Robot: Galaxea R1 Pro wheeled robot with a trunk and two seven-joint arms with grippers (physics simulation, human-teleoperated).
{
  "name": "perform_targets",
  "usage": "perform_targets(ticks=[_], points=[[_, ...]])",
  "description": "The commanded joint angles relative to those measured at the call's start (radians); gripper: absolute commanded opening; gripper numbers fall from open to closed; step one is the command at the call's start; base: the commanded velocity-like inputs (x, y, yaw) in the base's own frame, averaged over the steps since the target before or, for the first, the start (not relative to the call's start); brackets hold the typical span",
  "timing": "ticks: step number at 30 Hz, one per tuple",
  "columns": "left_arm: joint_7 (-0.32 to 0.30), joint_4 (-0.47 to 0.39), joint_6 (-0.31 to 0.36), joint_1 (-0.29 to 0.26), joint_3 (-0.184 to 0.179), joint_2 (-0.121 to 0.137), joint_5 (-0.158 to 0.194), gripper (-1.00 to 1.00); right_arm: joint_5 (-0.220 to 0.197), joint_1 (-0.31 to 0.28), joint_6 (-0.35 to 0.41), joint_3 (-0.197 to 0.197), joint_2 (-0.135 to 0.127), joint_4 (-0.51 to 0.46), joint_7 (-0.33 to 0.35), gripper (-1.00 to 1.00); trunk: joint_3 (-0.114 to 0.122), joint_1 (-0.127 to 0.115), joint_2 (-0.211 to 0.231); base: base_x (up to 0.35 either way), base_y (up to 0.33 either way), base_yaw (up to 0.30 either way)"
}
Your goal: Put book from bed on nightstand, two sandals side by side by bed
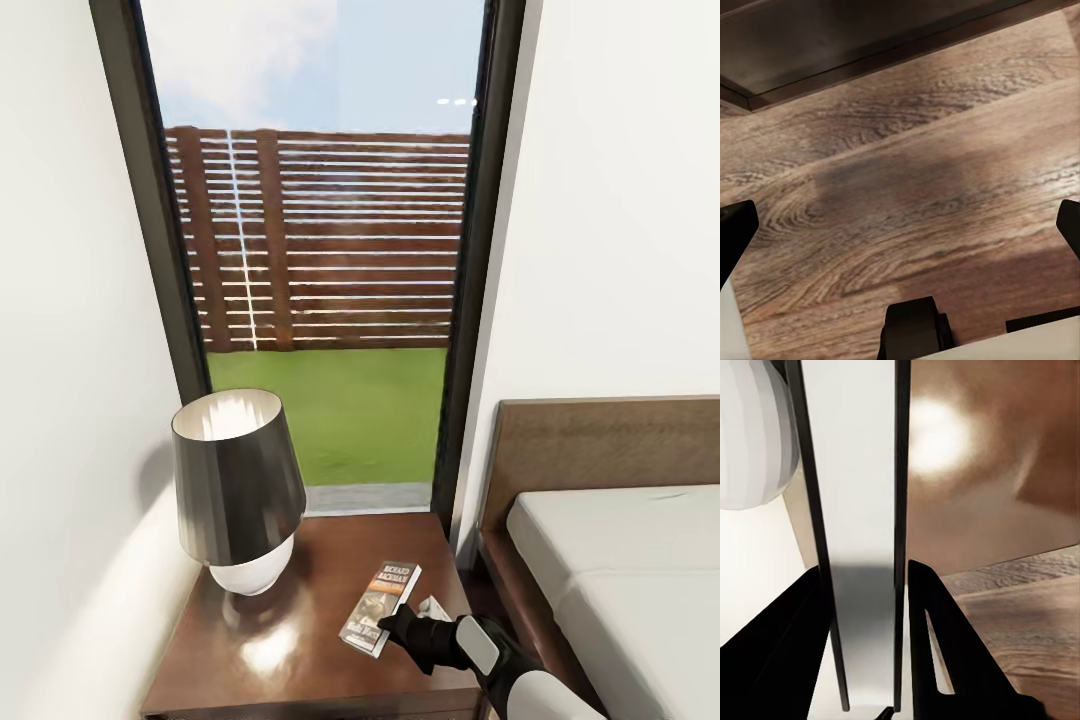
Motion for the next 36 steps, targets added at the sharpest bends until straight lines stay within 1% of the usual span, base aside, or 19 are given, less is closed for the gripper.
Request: perform_targets(ticks=[1, 9, 20, 27, 36], points=[[0.006, -0.002, -0.001, 0.000, -0.009, 0.001, 0.005, 1.00, 0.001, 0.000, 0.006, -0.006, 0.000, -0.001, -0.002, -1.00, -0.001, 0.000, 0.000, 0.000, 0.000, 0.000], [0.006, -0.002, -0.001, 0.000, -0.009, 0.001, 0.005, 1.00, 0.000, -0.005, 0.012, -0.009, 0.001, -0.001, -0.026, -1.00, -0.001, 0.000, 0.000, 0.000, 0.000, 0.000], [0.006, -0.002, -0.001, 0.000, -0.008, 0.001, 0.005, 1.00, 0.000, -0.008, 0.027, -0.011, 0.002, -0.001, -0.036, -1.00, -0.001, 0.000, 0.000, 0.000, 0.000, 0.000], [0.006, -0.002, -0.001, 0.000, -0.009, 0.001, 0.005, 1.00, -0.001, -0.010, 0.032, -0.012, 0.003, -0.002, -0.056, -1.00, -0.023, 0.027, -0.049, 0.000, 0.000, 0.000], [0.006, -0.002, -0.001, 0.000, -0.009, 0.000, 0.004, 1.00, -0.003, -0.022, 0.034, -0.014, 0.003, -0.002, -0.113, -1.00, -0.023, 0.027, -0.049, 0.000, 0.000, 0.000]])
